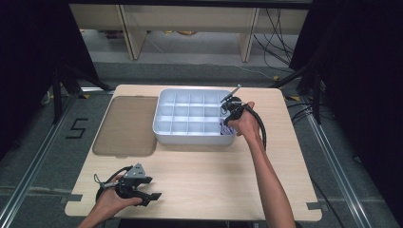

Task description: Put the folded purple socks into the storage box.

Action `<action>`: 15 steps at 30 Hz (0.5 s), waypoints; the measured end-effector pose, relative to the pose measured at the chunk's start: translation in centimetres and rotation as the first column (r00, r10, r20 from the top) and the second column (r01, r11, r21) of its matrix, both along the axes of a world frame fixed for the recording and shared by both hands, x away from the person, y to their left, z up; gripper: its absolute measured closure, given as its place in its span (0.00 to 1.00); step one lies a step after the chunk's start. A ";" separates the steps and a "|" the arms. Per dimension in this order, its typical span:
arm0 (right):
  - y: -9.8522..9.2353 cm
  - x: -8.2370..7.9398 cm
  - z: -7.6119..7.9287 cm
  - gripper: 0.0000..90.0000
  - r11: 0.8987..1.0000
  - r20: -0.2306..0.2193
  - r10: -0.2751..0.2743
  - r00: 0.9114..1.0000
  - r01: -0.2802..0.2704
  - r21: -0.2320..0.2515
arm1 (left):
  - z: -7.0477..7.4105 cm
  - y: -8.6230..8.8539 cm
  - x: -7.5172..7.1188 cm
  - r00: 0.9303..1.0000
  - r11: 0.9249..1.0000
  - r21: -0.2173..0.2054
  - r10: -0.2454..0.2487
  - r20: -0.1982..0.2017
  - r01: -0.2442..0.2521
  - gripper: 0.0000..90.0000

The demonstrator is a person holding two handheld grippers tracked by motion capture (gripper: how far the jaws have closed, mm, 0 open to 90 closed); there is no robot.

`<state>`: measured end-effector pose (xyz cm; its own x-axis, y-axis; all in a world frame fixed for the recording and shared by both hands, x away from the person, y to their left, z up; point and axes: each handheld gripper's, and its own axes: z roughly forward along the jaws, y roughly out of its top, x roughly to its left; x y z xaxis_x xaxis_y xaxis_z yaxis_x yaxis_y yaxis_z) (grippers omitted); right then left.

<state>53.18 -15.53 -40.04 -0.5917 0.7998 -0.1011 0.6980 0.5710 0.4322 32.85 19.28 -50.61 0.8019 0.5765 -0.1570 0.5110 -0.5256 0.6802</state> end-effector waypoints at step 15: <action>3.0 1.3 -0.4 0.94 0.998 0.016 0.054 0.998 -0.054 0.036 | 0.0 0.0 0.0 1.000 1.000 0.004 -0.003 0.002 0.003 0.31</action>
<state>54.43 -12.57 -40.41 -0.6329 0.7699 -0.0820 0.6598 0.5917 0.4633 32.83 19.28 -50.59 0.8041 0.5747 -0.1526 0.5077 -0.5300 0.6792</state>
